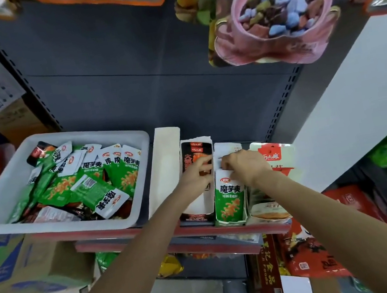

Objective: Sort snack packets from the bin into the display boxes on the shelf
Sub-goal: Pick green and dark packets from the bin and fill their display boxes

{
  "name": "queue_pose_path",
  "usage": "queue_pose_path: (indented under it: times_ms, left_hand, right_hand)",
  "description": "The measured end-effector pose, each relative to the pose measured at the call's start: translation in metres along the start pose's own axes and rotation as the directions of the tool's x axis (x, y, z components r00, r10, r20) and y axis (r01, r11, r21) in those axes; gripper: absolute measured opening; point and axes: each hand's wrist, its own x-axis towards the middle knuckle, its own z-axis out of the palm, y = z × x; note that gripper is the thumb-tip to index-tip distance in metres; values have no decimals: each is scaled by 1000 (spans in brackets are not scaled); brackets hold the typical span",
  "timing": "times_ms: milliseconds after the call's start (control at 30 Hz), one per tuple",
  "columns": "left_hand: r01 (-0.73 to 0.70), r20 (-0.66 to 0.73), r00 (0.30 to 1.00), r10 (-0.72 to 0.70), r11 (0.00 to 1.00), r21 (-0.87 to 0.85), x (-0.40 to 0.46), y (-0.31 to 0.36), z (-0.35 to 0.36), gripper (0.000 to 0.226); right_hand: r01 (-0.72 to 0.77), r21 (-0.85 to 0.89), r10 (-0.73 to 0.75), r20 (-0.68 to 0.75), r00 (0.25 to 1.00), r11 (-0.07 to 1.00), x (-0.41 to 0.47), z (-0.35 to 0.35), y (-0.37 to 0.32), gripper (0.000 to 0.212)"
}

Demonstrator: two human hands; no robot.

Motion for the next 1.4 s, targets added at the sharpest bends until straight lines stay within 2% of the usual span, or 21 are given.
queue_pose_path:
  times_ms: [100,200,267,333,400,467,567,633,733,800,867,933,967,1033,1067,1133,1200,1333,1400]
  left_hand:
    - [-71,-56,996,74,996,52,-6,4,-23,49]
    - [-128,-101,984,144,981,147,-18,0,-49,39]
    - [-155,-163,967,197,959,236,-27,-4,-65,33]
    - [-181,-259,925,277,923,341,-38,-11,-82,26]
    - [-167,-329,875,355,859,483,-47,-24,-107,23]
    - [-96,-364,844,393,779,620,-55,-43,-138,20]
    - [82,-388,865,318,673,735,-67,-78,-188,31]
    - [129,-335,915,226,621,773,-73,-98,-218,52]
    - [78,-147,986,79,562,824,-77,-116,-249,72]
    - [70,-77,997,-10,536,841,-77,-120,-260,77]
    - [50,-67,998,12,522,851,-75,-123,-265,72]
    - [27,-80,994,73,548,836,-75,-125,-266,68]
    - [11,-105,987,118,608,794,-76,-125,-265,64]
    - [-45,-207,950,234,759,649,-77,-122,-262,48]
    - [-68,-264,926,272,804,590,-78,-117,-260,38]
    - [-94,-321,896,309,836,541,-80,-103,-254,30]
    - [-126,-306,895,323,843,523,-81,-86,-245,34]
    - [-158,-233,932,279,888,433,-74,-64,-214,35]
    - [-156,-191,951,242,912,379,-68,-56,-195,34]
  right_hand:
    - [-13,37,12,20,1000,999,2,1,-1,29]
    - [-14,246,29,-56,998,969,6,-3,-13,20]
    - [46,466,20,-136,991,884,9,-8,-35,19]
    - [111,654,-1,-167,986,749,14,-13,-65,23]
    - [163,728,-28,-194,981,666,22,-14,-97,25]
    - [224,716,-80,-230,970,661,32,-11,-132,29]
    - [318,537,-234,-220,947,782,49,3,-180,50]
    - [345,404,-330,-108,938,847,56,12,-204,71]
    - [396,224,-424,91,901,890,63,17,-228,88]
    - [423,175,-447,137,884,889,66,17,-237,82]
    - [423,219,-449,83,890,879,70,16,-239,61]
    - [430,351,-449,-32,893,832,72,14,-236,39]
    - [426,453,-432,-97,897,783,71,12,-233,31]
    - [376,684,-332,-203,921,625,67,5,-228,19]
    - [337,776,-245,-240,939,533,66,1,-225,17]
    - [230,908,-52,-226,973,349,64,-6,-220,20]
    - [140,973,73,-156,985,185,65,-11,-214,13]
    - [142,986,167,-155,974,87,57,-19,-189,7]
    - [151,983,201,-171,965,109,49,-21,-173,14]
